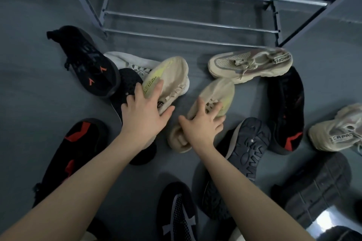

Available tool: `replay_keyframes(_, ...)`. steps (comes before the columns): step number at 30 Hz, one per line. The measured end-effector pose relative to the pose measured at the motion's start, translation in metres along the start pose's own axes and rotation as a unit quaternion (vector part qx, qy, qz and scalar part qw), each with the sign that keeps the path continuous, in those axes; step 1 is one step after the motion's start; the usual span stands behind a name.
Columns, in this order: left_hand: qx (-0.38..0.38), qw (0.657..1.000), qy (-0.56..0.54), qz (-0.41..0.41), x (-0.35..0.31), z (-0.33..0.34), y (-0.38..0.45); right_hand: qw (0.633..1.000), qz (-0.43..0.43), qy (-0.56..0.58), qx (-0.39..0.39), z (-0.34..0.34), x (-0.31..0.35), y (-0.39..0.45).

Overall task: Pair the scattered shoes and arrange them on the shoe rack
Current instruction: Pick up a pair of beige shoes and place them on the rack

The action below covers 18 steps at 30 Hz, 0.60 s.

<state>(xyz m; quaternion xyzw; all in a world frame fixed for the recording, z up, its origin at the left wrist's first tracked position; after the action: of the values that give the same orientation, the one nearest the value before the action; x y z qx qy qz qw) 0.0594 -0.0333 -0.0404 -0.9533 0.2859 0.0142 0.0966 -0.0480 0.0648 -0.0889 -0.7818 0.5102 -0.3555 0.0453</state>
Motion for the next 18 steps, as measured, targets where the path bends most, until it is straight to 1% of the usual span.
replay_keyframes(3, 0.050, 0.998, 0.014, 0.021, 0.002, -0.001, -0.002, 0.987, -0.130, -0.063, 0.069, -0.009, -0.009, 0.002)
replay_keyframes(5, 0.072, 0.997, 0.006, 0.018, 0.010, -0.004, -0.013, 0.973, -0.181, -0.110, 0.087, -0.018, -0.021, -0.001)
replay_keyframes(6, 0.072, 0.997, -0.001, 0.017, 0.014, -0.005, -0.023, 0.969, -0.197, -0.127, 0.082, -0.022, -0.029, -0.005)
replay_keyframes(8, 0.059, 0.998, -0.004, 0.021, 0.019, -0.004, -0.046, 0.967, -0.210, -0.135, 0.047, -0.025, -0.040, -0.016)
replay_keyframes(11, 0.042, 0.998, -0.008, 0.038, 0.025, 0.000, -0.065, 0.977, -0.180, -0.113, 0.007, -0.019, -0.047, -0.041)
replay_keyframes(15, 0.078, 0.993, -0.024, 0.083, 0.041, 0.005, -0.064, 0.975, -0.172, -0.140, -0.001, -0.006, -0.061, -0.066)
replay_keyframes(18, 0.034, 0.993, -0.017, 0.115, 0.049, 0.010, -0.064, 0.966, -0.205, -0.153, -0.042, 0.000, -0.064, -0.071)
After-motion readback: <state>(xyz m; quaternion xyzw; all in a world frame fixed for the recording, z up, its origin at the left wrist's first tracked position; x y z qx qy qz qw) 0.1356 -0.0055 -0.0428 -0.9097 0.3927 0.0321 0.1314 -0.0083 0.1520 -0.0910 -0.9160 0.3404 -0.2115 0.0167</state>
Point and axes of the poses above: each hand's wrist, its own y-axis towards the middle knuckle, its own z-axis out of the palm, x = y × z, the point moved 2 cm from there along y, towards the middle knuckle, and after that the axes turned 7 degrees about y, right-handed, at the moved point
